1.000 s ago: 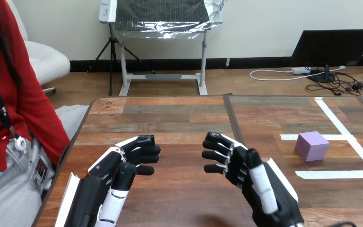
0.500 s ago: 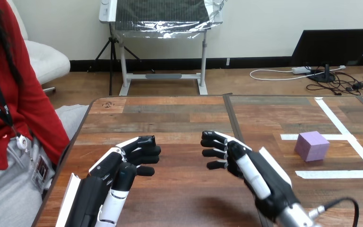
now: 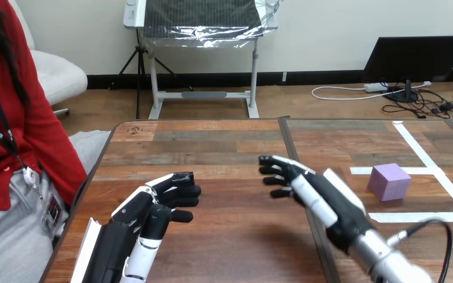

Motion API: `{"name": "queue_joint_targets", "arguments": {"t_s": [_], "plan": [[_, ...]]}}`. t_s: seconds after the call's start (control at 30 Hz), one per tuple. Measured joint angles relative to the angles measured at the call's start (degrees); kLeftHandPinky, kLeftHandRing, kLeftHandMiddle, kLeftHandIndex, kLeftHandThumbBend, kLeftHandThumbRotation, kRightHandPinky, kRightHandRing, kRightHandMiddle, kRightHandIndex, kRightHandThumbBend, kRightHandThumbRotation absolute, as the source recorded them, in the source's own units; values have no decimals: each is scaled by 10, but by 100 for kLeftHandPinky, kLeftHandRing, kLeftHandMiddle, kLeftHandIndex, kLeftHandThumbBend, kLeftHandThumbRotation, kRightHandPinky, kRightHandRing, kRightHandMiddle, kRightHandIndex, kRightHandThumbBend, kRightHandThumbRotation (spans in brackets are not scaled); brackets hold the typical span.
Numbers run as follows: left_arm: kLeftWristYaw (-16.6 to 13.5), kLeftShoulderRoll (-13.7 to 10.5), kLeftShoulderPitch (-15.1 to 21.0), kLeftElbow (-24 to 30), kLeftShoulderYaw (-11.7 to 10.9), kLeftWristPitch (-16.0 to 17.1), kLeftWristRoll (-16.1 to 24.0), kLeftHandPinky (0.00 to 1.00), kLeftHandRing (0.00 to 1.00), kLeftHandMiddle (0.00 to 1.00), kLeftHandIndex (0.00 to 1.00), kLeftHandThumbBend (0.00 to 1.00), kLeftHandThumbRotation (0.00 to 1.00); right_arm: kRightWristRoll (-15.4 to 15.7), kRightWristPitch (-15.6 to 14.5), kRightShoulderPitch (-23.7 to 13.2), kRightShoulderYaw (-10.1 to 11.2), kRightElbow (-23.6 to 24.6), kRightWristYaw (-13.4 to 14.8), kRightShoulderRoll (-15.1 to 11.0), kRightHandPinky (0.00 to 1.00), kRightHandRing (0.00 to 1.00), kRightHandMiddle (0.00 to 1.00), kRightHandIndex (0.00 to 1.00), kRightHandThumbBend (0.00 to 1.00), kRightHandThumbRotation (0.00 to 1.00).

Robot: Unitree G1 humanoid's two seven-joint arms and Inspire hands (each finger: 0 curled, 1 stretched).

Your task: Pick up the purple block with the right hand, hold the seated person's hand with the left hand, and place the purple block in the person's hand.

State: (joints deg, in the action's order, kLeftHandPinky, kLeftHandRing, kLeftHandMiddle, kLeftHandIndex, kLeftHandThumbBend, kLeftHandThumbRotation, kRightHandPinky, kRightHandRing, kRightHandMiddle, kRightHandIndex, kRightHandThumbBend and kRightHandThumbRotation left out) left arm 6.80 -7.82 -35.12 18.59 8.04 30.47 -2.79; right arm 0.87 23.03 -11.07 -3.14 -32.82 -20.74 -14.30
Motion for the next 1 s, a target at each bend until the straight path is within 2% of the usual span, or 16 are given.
{"name": "queue_joint_targets", "arguments": {"t_s": [0.37,0.67,1.0], "plan": [[0,-1,-7,-1,0,0,0,64,71,71,72,56,91,30,2,-80,0,-89,30,-25,80,88,90,89,60,100],[0,-1,-12,-1,0,0,0,65,71,71,72,56,91,58,2,-144,0,-160,62,-45,80,88,89,89,60,100],[0,-2,-12,-2,0,0,0,66,72,71,72,56,90,93,1,-210,-5,-231,101,-65,82,86,87,87,65,100]]}}
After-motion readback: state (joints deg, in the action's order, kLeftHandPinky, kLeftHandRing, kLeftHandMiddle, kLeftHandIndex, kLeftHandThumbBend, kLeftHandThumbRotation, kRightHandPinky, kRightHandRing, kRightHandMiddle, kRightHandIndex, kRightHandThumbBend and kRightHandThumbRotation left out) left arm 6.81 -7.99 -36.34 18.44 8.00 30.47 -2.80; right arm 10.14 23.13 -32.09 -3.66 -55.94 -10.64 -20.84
